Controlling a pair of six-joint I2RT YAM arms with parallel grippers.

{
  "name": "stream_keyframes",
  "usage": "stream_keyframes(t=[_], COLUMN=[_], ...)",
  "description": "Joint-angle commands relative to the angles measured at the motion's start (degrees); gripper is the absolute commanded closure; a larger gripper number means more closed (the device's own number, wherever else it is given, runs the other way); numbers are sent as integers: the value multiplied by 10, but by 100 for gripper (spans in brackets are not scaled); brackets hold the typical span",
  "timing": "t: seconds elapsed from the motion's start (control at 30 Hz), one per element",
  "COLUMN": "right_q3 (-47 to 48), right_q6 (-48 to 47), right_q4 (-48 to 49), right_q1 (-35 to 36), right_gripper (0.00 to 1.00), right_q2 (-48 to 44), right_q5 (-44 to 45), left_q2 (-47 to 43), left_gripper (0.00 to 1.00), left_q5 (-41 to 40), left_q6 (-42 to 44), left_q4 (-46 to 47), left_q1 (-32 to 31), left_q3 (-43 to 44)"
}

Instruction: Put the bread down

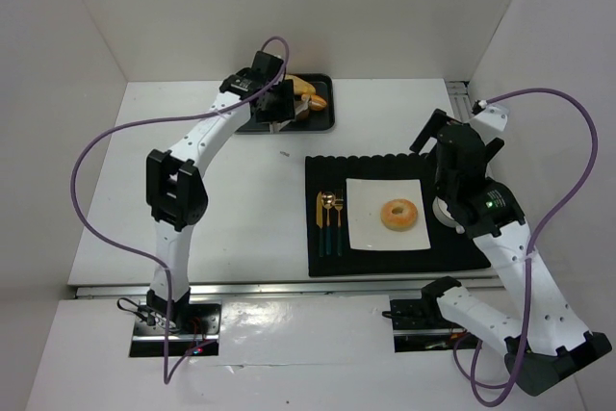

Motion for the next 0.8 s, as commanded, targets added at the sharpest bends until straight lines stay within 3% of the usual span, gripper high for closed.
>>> stream_keyframes(t=[0.0,0.2,0.33,0.5,0.77], right_q3=[-3,-3,-8,-8,-13], right_q6=[-4,-4,-4,-4,2], right_q4=[32,32,32,32,37], right_q1=[4,4,4,4,4], right_gripper=[0,0,0,0,0], right_q2=[-1,-1,-1,-1,-1], right_q5=[3,-3,-3,-3,-18], left_q2=[20,47,60,-9,-155], left_gripper=[31,31,44,75,79], left_q5=[12,18,18,-11,-47], left_q6=[4,4,-1,-1,4], left_q4=[2,2,-3,-3,-15], left_q1=[2,2,2,-3,-29], left_q3=[21,48,61,23,-65])
